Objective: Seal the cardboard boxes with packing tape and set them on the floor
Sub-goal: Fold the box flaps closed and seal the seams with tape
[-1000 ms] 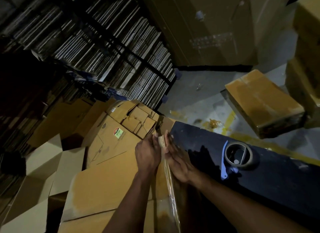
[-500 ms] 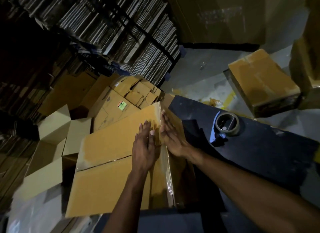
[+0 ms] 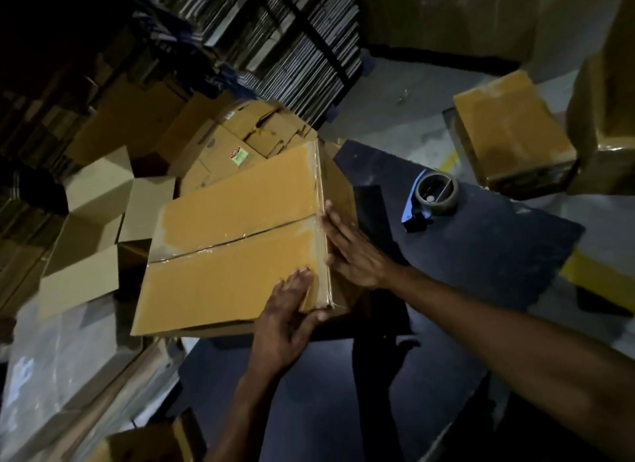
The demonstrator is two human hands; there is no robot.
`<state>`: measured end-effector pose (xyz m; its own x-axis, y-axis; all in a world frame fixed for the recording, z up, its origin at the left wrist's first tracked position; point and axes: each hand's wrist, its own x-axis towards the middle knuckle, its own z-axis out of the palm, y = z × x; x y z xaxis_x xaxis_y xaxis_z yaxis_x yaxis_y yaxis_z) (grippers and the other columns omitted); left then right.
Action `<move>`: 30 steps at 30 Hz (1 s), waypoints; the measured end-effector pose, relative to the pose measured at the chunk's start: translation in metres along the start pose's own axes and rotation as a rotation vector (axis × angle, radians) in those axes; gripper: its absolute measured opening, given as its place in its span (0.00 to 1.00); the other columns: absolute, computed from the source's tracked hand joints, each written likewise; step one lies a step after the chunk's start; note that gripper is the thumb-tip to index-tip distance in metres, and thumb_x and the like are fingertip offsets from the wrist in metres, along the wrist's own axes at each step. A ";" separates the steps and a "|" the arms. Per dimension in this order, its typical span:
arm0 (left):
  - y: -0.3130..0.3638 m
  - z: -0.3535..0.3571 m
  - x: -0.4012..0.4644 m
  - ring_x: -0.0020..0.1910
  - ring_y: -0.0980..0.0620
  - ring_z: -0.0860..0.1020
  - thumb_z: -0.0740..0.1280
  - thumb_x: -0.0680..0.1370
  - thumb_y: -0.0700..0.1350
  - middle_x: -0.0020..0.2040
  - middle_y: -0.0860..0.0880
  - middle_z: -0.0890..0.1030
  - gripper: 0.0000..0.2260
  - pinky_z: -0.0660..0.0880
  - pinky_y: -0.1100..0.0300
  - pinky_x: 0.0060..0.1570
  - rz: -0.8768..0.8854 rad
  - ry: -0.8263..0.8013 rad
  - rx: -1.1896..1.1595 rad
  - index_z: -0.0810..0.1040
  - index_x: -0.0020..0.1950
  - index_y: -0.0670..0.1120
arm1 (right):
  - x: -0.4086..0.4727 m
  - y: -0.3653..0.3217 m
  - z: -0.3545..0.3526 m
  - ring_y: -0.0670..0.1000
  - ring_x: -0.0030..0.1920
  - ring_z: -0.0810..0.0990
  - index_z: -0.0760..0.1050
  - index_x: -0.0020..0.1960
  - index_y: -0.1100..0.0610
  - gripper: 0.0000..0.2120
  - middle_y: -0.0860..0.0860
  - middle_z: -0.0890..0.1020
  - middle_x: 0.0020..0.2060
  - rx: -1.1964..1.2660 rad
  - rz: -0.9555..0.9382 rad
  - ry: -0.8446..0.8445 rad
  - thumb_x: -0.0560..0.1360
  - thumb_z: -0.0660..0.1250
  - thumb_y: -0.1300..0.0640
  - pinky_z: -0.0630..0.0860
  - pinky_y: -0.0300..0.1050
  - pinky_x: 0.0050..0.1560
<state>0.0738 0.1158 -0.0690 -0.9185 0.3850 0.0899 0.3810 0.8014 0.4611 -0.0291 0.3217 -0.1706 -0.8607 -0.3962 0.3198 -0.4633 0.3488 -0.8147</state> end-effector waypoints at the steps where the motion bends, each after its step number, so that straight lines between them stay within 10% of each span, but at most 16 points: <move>1: -0.004 0.001 -0.002 0.81 0.50 0.62 0.69 0.80 0.60 0.81 0.49 0.67 0.32 0.59 0.47 0.80 0.040 -0.040 0.064 0.69 0.80 0.46 | -0.007 0.008 0.002 0.53 0.82 0.41 0.32 0.81 0.41 0.38 0.47 0.34 0.81 -0.042 0.025 -0.035 0.80 0.46 0.28 0.55 0.70 0.77; 5: -0.014 0.002 -0.001 0.82 0.51 0.61 0.70 0.77 0.65 0.81 0.49 0.65 0.36 0.59 0.49 0.80 0.105 -0.058 0.181 0.68 0.80 0.49 | -0.025 0.027 -0.014 0.52 0.82 0.43 0.31 0.80 0.39 0.42 0.44 0.32 0.80 -0.111 0.168 -0.102 0.76 0.47 0.24 0.58 0.73 0.74; 15: -0.014 0.019 -0.001 0.77 0.49 0.71 0.65 0.80 0.64 0.76 0.46 0.73 0.30 0.69 0.44 0.75 0.112 0.126 0.234 0.76 0.75 0.46 | -0.005 -0.007 -0.025 0.54 0.83 0.43 0.53 0.83 0.50 0.42 0.54 0.45 0.83 -0.314 -0.260 -0.078 0.77 0.57 0.30 0.58 0.72 0.75; 30: 0.002 0.023 -0.001 0.76 0.53 0.71 0.77 0.74 0.58 0.74 0.47 0.76 0.31 0.68 0.46 0.76 0.013 0.190 0.223 0.78 0.73 0.44 | -0.003 0.003 -0.033 0.57 0.82 0.48 0.56 0.81 0.48 0.39 0.55 0.51 0.83 -0.471 -0.482 -0.179 0.77 0.65 0.34 0.54 0.74 0.74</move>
<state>0.0775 0.1274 -0.0881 -0.9089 0.3196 0.2680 0.3869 0.8860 0.2556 -0.0349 0.3523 -0.1579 -0.5068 -0.7189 0.4756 -0.8619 0.4143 -0.2923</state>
